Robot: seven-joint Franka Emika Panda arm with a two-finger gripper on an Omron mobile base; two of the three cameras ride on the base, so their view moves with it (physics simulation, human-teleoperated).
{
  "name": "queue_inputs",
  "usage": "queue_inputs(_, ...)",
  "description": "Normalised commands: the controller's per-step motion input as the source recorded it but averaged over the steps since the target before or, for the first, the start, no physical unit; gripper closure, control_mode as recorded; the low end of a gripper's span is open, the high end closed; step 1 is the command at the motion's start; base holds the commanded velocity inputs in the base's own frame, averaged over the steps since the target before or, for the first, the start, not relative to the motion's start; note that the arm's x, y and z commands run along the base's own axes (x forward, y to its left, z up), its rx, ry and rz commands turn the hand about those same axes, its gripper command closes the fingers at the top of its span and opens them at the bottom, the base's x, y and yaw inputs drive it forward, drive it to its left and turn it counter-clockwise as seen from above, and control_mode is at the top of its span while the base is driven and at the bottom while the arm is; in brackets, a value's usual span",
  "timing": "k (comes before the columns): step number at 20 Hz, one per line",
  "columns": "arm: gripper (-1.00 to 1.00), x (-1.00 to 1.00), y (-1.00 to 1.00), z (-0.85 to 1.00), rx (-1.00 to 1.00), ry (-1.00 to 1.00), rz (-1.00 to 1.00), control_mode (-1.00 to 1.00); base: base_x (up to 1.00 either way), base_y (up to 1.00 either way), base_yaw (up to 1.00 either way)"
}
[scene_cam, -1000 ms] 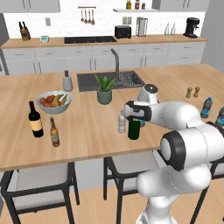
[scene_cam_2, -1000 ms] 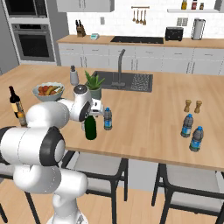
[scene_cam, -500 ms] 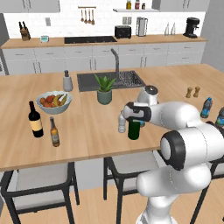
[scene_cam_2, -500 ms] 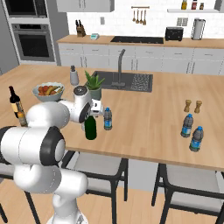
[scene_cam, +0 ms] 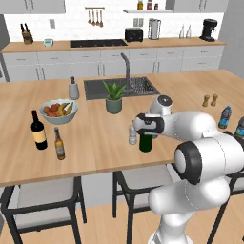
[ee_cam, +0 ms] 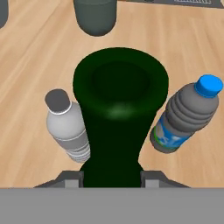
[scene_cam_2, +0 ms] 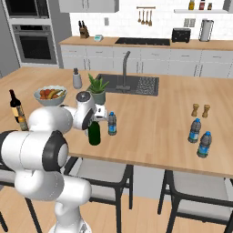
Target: Move the plastic bottles in the middle to the plastics group, and the glass bottles in the middle to the glass group.
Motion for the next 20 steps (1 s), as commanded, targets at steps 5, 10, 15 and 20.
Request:
queue_inputs(5, 1.00, -0.44, 0.00, 0.08, 0.00, 0.00, 0.00, -1.00, 0.00, 0.00, 0.00)
queue_inputs(10, 1.00, -0.83, 0.12, 0.09, 0.00, 0.00, 0.02, -1.00, 0.00, 0.00, 0.00)
queue_inputs(15, 1.00, -0.34, 0.91, 0.13, 0.00, 0.00, 0.16, -1.00, 0.00, 0.00, 0.00)
queue_inputs(20, 1.00, -0.02, 1.00, 0.54, 0.00, 0.02, 0.19, -1.00, 0.00, 0.00, 0.00)
